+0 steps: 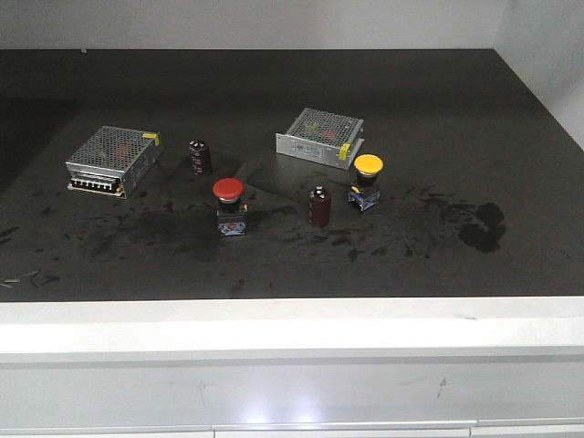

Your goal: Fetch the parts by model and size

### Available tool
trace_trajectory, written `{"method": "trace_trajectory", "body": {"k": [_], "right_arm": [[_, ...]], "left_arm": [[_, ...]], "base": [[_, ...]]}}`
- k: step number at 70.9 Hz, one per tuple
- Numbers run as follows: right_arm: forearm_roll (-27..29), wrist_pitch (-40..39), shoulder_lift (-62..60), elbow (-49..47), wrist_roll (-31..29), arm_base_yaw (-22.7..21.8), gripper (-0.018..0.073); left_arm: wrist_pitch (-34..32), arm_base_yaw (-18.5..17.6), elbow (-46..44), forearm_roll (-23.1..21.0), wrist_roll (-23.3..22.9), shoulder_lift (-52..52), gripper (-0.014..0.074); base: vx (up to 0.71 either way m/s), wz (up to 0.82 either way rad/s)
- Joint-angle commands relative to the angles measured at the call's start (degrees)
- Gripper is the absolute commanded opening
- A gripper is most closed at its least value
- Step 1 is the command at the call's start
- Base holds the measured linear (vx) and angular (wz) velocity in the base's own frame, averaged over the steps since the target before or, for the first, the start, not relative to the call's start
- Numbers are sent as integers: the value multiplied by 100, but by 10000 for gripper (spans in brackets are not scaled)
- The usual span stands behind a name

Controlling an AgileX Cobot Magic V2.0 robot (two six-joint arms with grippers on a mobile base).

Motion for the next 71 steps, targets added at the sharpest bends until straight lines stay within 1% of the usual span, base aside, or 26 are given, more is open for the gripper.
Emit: {"method": "trace_trajectory", "body": {"k": [1,8,14,18,24,27,32,38,49,54,64,71], "right_arm": [[-14,-905,-50,-315,-6,-23,-10],[-19,-866,75,-878,24,-23,-10],[-19,-631,449,-1415,14,-23,-10],[-19,-469,804,-1782,14,-23,-10],[-25,-233,1451,-2357,14,-16,-10],[-34,-62,1739,-2609,14,5,-10],[-34,199,2203,-2991,14,73,-10],[-34,510,2780,-3365,-16,202,-10],[-26,922,3712,-3778,-59,482,-10],[-21,1139,4117,-3917,-59,639,-10],[-14,1616,4853,-4127,-59,850,-10],[-14,1674,5183,-4134,-59,864,-10]], "left_arm": [[-695,-2,-250,-105,-319,-51,-7],[-556,-2,-695,76,-331,149,-7],[-410,-2,-1299,502,-324,538,-7],[-394,-2,-1697,693,-373,941,-7],[-251,-2,-2315,680,-371,1484,-7],[-64,-8,-2668,680,-371,1737,-7],[425,-26,-3131,680,-371,2142,-7],[1136,-145,-3584,674,-362,2669,-7],[2020,-477,-3950,674,-356,3529,-7],[2239,-586,-3998,660,-350,3874,-7],[2650,-645,-4032,484,-350,4445,-7],[2882,-645,-4032,484,-350,4699,-7]], "base": [[0,0],[0,0],[0,0],[0,0],[0,0],[0,0],[0,0],[0,0],[0,0],[0,0],[0,0],[0,0]]}}
